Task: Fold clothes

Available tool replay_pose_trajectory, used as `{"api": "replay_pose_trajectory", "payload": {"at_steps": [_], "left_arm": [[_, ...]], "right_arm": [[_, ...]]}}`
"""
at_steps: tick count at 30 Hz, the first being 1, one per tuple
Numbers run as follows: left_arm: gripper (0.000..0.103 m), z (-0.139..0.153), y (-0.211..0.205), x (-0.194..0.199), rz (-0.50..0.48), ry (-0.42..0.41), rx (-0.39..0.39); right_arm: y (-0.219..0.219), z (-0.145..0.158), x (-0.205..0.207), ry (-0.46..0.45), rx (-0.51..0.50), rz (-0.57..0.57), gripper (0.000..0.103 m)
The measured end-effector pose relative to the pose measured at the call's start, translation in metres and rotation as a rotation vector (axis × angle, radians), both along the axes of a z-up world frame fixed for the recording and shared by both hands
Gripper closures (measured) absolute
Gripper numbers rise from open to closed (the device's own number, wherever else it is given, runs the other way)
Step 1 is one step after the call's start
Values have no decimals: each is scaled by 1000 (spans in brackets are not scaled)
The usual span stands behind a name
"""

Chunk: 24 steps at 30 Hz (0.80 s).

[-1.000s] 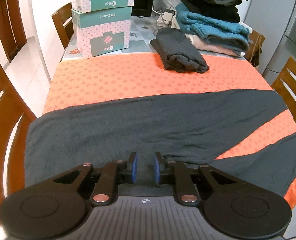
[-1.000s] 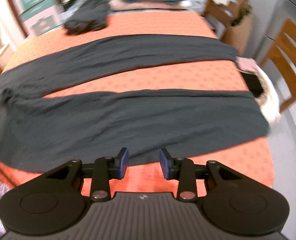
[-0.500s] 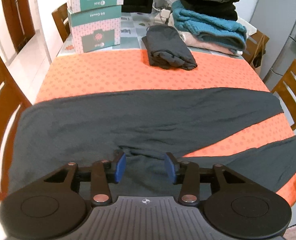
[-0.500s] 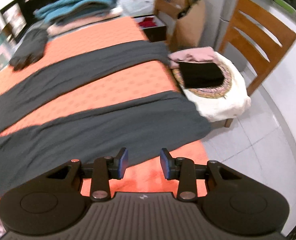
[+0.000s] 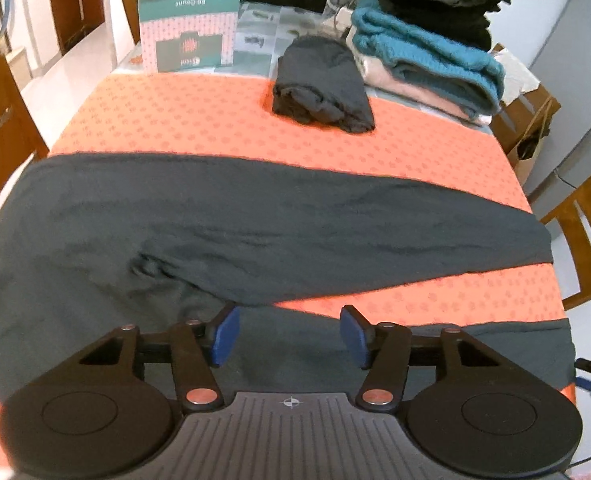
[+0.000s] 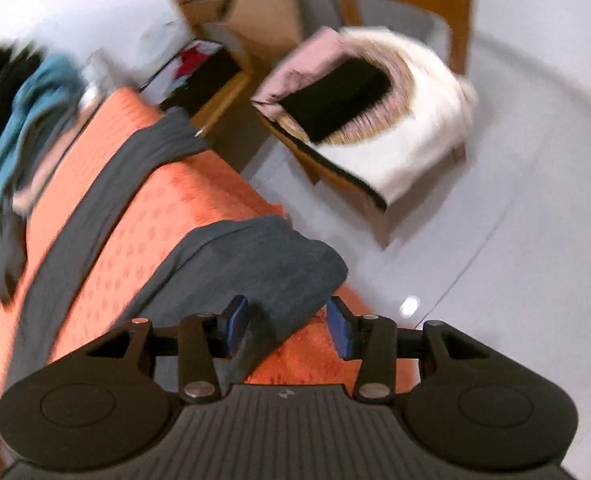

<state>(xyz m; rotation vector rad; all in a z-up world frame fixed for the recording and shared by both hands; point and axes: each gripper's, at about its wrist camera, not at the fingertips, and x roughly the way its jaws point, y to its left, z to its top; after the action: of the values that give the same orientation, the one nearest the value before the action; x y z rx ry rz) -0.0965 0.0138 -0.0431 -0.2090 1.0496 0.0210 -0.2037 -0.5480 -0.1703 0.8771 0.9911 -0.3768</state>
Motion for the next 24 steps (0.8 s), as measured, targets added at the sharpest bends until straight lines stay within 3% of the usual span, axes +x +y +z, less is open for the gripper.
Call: {"api": "replay_pose_trajectory", "payload": {"at_steps": [3, 5, 6, 8, 10, 19, 24], "left_arm": [[44, -3, -14, -2, 15, 17, 5], [44, -3, -21, -3, 21, 23, 4], [44, -2, -25, -4, 23, 25, 4], [44, -1, -32, -5, 27, 26, 0], [44, 1, -37, -6, 34, 26, -18], [42, -2, -40, -5, 116, 48, -294], [37, -15, -48, -2, 148, 77, -435]], "right_arm": [[-11, -23, -6, -50, 165, -125, 54], [-16, -34, -10, -72, 249, -190, 64], [-17, -35, -9, -71, 252, -205, 71], [-16, -30, -7, -78, 218, -192, 100], [-12, -16, -1, -104, 165, -143, 101], [73, 69, 51, -263, -205, 422, 101], [140, 79, 75, -280, -281, 778, 101]]}}
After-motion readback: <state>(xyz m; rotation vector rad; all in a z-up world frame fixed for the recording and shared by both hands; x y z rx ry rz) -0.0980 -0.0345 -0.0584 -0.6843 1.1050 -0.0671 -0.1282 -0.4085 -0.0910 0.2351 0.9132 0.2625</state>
